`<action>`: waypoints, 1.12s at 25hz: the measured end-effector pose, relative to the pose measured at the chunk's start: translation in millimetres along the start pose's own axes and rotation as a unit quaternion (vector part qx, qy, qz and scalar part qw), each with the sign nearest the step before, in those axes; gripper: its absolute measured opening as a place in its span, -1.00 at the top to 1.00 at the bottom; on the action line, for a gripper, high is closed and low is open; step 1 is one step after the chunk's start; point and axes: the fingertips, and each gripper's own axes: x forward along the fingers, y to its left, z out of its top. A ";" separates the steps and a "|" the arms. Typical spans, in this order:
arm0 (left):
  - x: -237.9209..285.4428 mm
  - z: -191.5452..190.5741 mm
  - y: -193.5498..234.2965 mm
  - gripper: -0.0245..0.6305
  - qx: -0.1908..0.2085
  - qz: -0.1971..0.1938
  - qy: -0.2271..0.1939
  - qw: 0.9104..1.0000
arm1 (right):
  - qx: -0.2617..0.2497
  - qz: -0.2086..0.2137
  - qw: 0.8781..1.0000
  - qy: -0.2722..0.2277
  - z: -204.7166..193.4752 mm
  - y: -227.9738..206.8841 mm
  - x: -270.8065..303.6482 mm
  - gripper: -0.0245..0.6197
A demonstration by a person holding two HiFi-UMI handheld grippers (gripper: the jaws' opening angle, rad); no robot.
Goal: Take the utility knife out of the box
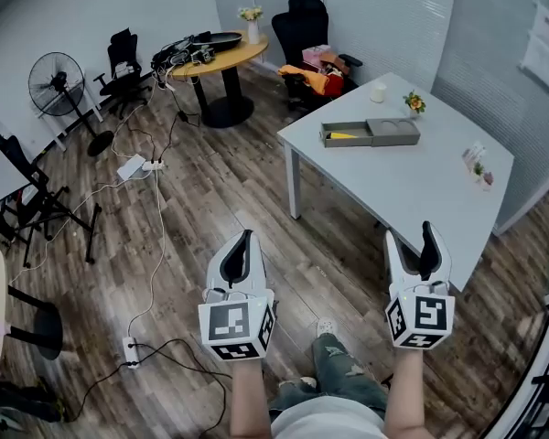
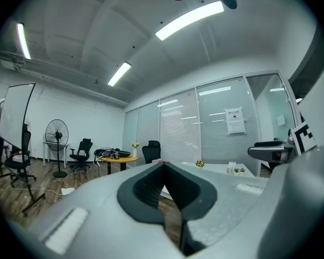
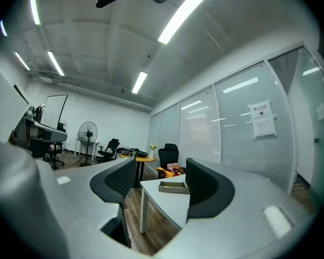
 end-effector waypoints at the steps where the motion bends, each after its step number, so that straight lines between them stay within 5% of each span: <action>1: 10.5 1.5 0.1 0.93 0.000 0.003 0.000 1.000 | 0.000 0.003 1.000 0.000 0.3 -4.3 11.7 -0.02; 14: 143.1 24.5 -7.1 0.93 -0.001 0.035 -0.010 0.999 | -0.006 0.032 0.999 -0.007 10.7 -64.9 152.3 -0.02; 28: 214.7 12.7 -4.6 0.93 0.002 0.053 0.011 0.999 | 0.011 0.051 0.999 0.012 -13.5 -89.3 233.2 -0.02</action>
